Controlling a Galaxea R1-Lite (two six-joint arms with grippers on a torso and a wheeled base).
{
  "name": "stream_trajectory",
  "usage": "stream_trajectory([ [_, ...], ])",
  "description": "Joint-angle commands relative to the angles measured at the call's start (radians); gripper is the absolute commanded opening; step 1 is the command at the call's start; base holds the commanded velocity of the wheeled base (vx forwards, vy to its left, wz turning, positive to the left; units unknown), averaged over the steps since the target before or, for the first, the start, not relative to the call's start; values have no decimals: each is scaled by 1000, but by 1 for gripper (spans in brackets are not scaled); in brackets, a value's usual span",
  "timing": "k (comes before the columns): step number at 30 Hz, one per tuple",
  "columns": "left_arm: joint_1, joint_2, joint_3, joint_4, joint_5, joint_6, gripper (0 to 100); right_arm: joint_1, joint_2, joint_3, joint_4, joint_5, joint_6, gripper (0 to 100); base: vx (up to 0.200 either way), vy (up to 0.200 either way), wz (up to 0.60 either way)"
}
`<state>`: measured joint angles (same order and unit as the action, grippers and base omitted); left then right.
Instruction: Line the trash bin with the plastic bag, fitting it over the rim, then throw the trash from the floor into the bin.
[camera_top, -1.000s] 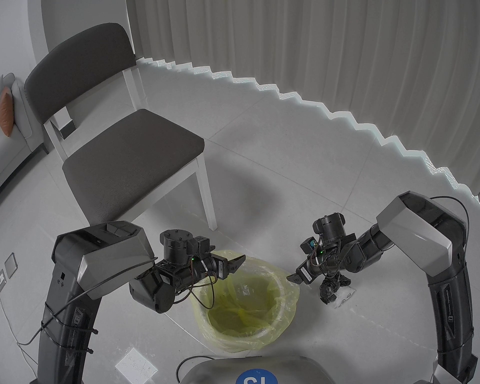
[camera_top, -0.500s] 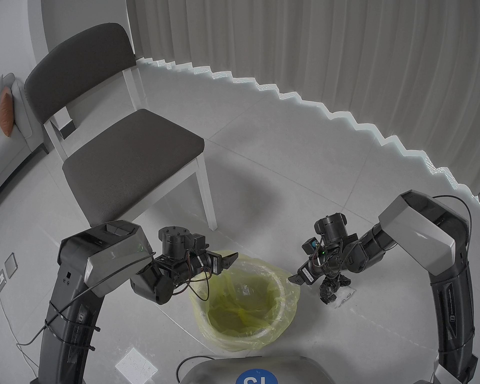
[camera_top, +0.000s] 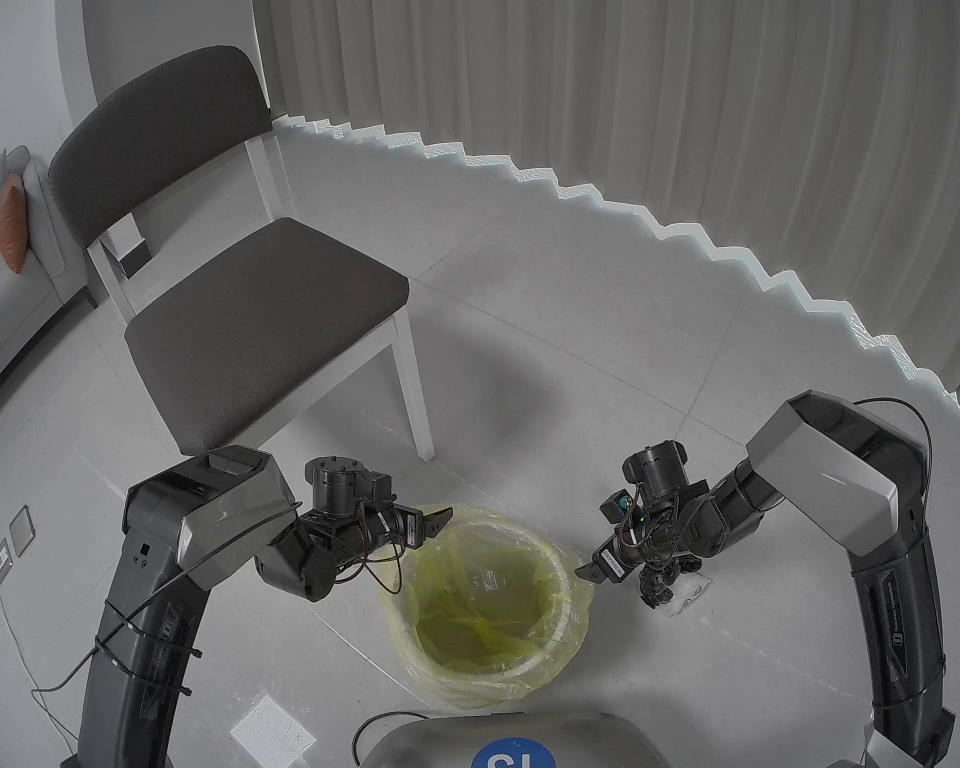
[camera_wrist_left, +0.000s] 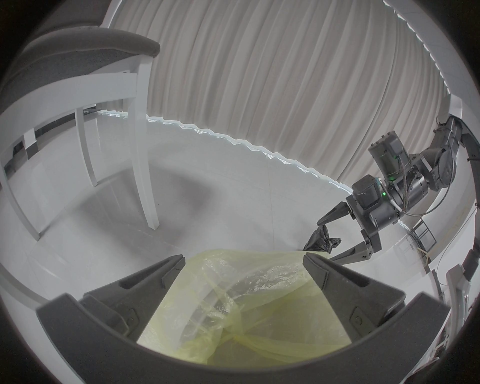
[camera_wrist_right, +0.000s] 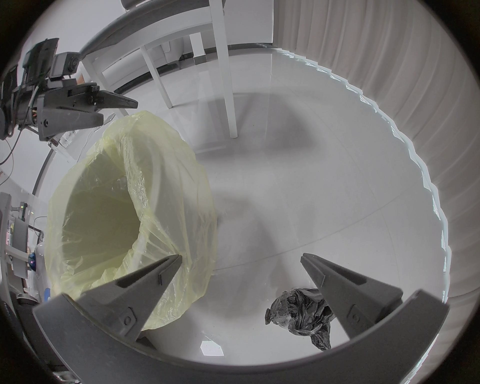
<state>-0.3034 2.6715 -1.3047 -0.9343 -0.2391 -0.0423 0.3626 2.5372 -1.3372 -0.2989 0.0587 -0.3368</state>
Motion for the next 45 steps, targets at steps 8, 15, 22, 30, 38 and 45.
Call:
stream_trajectory([
  [8,15,21,-50,69,3,4,100,3,34,-8,6,1,-7,100,0,0,0],
  [15,17,18,-54,69,4,25,100,6,32,-10,9,1,-4,100,0,0,0],
  [22,18,1,-36,57,4,16,100,6,26,9,6,1,-4,100,0,0,0],
  [30,29,-68,35,37,1,12,100,-8,-26,39,6,1,-1,100,0,0,0],
  [38,30,-116,185,-72,3,12,100,-50,-97,93,3,1,-1,100,0,0,0],
  [45,47,-183,367,-179,3,24,100,-68,-121,115,0,-25,1,100,0,0,0],
])
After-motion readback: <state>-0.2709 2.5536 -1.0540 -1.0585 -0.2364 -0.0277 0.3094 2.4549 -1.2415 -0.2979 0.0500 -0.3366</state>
